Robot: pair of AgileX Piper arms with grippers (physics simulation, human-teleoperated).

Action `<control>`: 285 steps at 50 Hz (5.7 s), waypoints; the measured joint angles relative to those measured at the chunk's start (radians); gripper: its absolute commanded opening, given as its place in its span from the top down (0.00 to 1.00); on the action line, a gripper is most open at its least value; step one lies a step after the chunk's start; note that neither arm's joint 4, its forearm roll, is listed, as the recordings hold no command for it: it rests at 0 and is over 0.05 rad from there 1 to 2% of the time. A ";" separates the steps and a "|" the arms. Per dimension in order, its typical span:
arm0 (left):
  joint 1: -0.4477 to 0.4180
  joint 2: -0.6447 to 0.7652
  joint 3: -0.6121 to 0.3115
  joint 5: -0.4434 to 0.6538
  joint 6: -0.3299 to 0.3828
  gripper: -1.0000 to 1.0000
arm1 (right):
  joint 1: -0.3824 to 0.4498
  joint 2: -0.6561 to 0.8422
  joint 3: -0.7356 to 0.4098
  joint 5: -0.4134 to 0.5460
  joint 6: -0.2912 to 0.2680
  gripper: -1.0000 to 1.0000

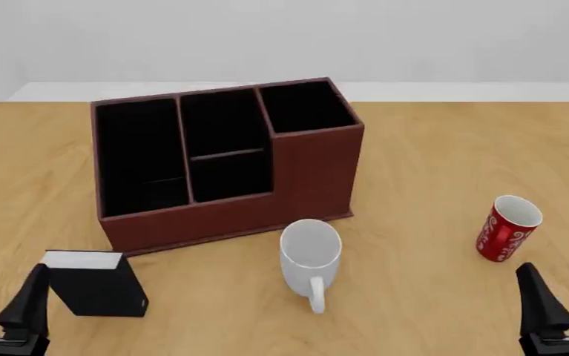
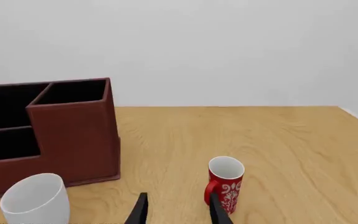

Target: Pick up the red mug and place it to the right of the caddy.

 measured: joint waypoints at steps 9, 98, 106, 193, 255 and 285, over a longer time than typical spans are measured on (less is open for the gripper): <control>0.000 0.000 0.000 0.000 0.000 0.00 | 0.021 0.008 -0.066 0.073 -0.013 0.00; 0.000 0.000 0.000 0.000 0.000 0.00 | -0.246 0.753 -0.285 -0.068 0.130 0.00; 0.000 0.000 0.000 0.000 0.000 0.00 | -0.239 0.793 -0.285 -0.099 0.143 0.00; 0.000 0.000 0.000 0.000 0.000 0.00 | -0.180 1.311 -0.294 -0.468 0.145 0.00; 0.000 0.000 0.000 0.000 0.000 0.00 | -0.157 1.362 -0.264 -0.501 0.101 1.00; 0.000 0.000 0.000 0.000 0.000 0.00 | -0.030 1.191 -0.362 -0.387 -0.062 1.00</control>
